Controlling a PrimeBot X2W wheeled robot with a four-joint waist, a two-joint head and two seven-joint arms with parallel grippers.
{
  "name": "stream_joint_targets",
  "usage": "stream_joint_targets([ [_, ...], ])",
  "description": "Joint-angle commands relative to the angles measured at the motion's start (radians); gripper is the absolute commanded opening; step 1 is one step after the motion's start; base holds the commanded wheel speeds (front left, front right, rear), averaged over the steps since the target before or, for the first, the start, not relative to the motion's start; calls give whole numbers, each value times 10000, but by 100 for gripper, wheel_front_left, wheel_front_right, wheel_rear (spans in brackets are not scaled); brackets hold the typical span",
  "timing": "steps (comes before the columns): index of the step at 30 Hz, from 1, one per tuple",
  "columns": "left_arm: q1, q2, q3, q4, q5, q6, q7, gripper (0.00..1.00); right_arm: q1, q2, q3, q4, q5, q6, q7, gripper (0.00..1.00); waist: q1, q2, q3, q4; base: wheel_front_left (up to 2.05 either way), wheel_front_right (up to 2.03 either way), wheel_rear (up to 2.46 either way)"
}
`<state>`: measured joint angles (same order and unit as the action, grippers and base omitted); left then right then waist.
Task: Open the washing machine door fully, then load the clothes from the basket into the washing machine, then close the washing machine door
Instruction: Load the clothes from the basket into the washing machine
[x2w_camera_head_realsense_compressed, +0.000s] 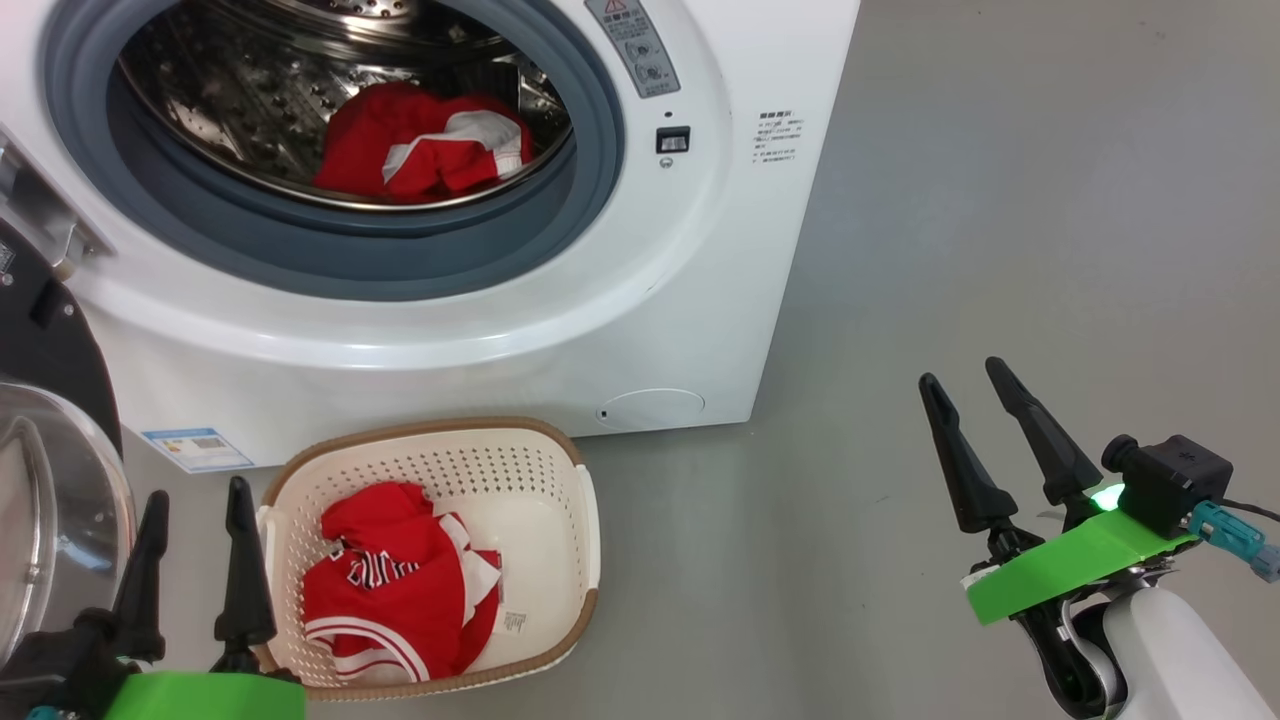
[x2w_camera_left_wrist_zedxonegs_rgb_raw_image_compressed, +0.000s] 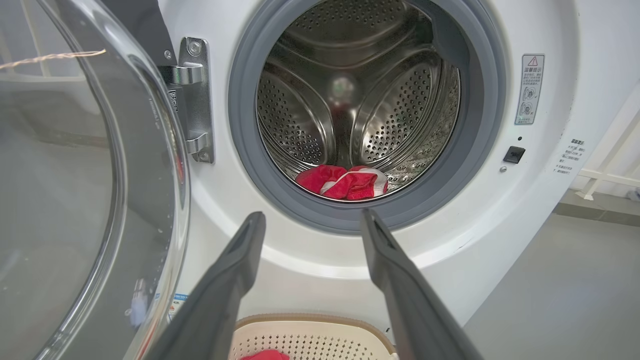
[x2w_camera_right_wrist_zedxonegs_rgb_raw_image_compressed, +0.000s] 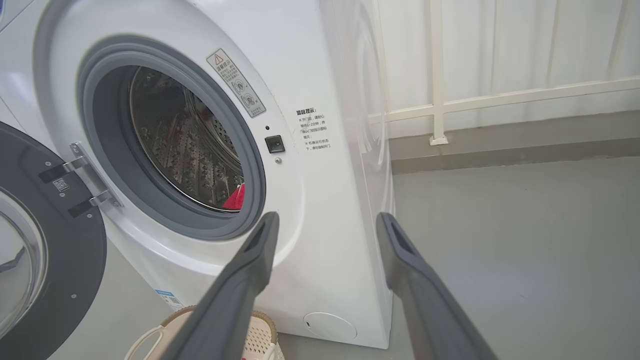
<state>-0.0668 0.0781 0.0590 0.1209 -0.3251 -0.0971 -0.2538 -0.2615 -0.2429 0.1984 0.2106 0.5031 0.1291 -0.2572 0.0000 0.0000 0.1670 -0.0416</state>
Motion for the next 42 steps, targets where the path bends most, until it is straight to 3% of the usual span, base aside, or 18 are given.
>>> stream_joint_targets([
  [1, -189, 117, 370, -240, 182, -41, -80, 100, 88, -97, 186, -267, -27, 16, -46, 100, 0, 0, 14, 1, 0, 0, 0],
  [27, -397, -46, 516, -89, 353, -202, -80, 100, -37, -12, 242, -305, -91, 16, -46, 100, 0, 0, 339, 11, 0, 0, 0],
  [42, -1023, 187, 283, 197, 334, -271, -80, 100, -552, 281, 383, -418, -197, 16, -46, 100, 0, 0, 1504, -66, 0, 0, 0],
])
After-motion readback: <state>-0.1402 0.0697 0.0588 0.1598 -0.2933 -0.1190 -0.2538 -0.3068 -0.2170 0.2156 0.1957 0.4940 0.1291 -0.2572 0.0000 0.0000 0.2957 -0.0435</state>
